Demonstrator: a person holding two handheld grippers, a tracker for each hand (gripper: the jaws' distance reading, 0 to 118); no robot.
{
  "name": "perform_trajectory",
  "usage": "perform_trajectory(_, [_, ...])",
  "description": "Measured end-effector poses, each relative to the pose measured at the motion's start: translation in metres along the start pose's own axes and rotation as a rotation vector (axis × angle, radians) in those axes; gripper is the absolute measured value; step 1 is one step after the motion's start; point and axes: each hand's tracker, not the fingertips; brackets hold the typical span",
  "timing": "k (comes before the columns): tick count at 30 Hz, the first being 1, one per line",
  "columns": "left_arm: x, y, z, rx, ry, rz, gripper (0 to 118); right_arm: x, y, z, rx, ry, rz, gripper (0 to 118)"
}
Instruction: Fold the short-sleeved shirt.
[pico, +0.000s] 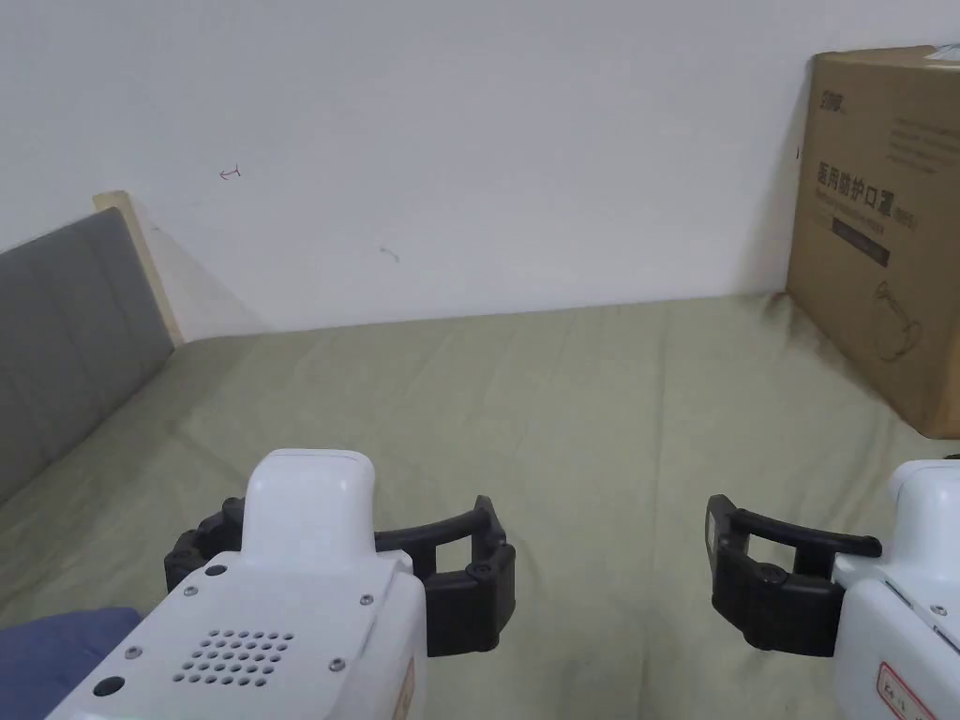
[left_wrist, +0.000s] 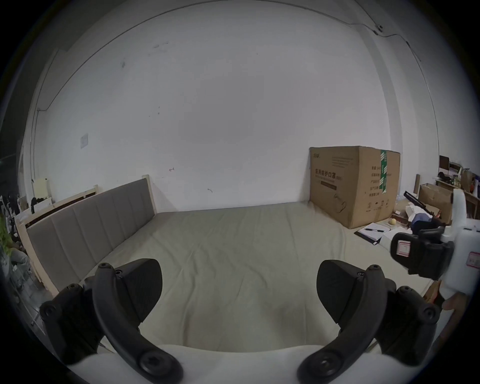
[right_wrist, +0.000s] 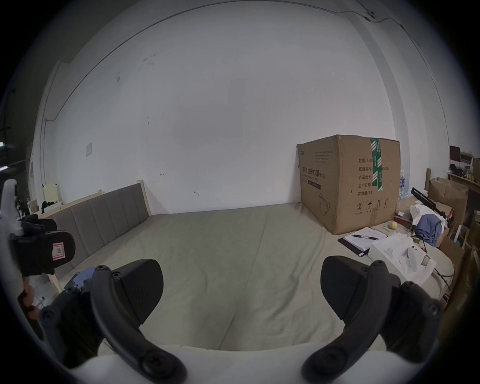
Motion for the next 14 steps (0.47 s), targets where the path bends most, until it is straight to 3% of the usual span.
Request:
perform_trajectory(7, [0.0033,0.0024,-0.001,-0.003,0.054,0.017,117,-0.0011,-0.001,-0.0008,-0.011,0.002,0.014,118])
perform_trajectory(14, [-0.0004,0.0027,-0.0048,-0.027,0.014,0.057,117,-0.0035,-0.0023,-0.0007,-0.01,-0.002,0.024,118])
